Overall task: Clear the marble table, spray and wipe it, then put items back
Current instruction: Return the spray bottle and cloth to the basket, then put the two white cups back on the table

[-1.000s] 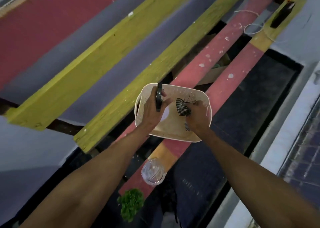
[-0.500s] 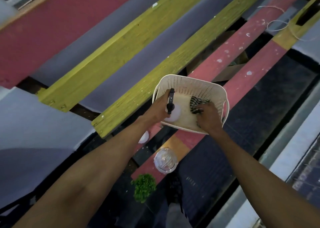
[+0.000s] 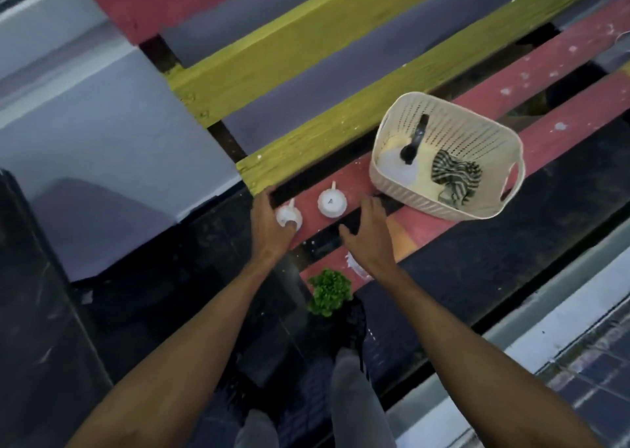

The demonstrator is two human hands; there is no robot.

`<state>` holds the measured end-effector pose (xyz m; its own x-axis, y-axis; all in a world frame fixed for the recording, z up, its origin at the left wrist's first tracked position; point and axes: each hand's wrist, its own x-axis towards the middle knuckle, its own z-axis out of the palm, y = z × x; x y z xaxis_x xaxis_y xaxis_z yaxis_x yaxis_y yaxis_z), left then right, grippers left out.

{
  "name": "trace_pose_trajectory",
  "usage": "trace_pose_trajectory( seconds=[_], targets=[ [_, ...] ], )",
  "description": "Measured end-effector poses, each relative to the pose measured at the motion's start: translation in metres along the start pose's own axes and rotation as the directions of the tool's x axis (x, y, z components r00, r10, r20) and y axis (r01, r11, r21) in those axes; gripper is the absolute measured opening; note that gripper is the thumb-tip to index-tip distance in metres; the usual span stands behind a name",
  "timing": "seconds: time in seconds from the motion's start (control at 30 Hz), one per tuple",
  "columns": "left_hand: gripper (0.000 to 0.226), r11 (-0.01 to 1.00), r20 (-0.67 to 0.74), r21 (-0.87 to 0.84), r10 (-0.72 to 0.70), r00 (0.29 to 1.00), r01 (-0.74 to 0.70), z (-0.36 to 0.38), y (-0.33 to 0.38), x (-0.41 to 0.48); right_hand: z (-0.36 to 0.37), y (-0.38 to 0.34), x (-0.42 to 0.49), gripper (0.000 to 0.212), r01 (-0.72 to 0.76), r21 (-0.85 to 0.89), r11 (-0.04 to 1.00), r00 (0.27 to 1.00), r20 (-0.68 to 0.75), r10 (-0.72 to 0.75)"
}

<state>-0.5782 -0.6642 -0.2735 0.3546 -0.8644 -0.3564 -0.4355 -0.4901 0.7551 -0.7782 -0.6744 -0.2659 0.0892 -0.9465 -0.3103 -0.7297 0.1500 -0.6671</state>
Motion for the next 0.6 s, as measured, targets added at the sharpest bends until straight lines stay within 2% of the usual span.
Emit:
trace_pose_trajectory(
  seconds=[0.07, 0.17, 0.3, 0.43, 0.6],
  targets=[
    [0.095, 0.999, 0.003, 0.02, -0.031, 1.0, 0.031, 0.008, -0.018, -0.005, 0.014, 0.003, 0.015, 0.085, -0.029, -0.025, 0.999, 0.998, 0.051, 0.03],
    [0.105, 0.999, 0.017, 0.025, -0.021, 1.0, 0.021, 0.029, -0.041, -0.005, 0.037, 0.011, 0.039, 0.091, -0.028, -0.045, 0.999, 0.998, 0.048, 0.031],
    [0.082, 0.998, -0.043, -0.056, -0.036, 0.998, 0.033, 0.049, -0.054, 0.004, 0.058, 0.019, 0.059, 0.091, 0.008, -0.031, 1.0, 0.998, 0.067, -0.006],
    [0.058, 1.0, -0.164, -0.028, -0.009, 0.986, 0.004, 0.057, -0.061, 0.012, 0.074, 0.027, 0.069, 0.083, 0.017, -0.016, 1.0, 1.0, -0.002, -0.017],
    [0.045, 0.997, -0.268, -0.071, -0.024, 0.963, 0.005, 0.03, -0.052, -0.003, 0.064, 0.01, 0.057, 0.07, 0.057, 0.033, 0.998, 0.998, -0.041, -0.056]
  ],
)
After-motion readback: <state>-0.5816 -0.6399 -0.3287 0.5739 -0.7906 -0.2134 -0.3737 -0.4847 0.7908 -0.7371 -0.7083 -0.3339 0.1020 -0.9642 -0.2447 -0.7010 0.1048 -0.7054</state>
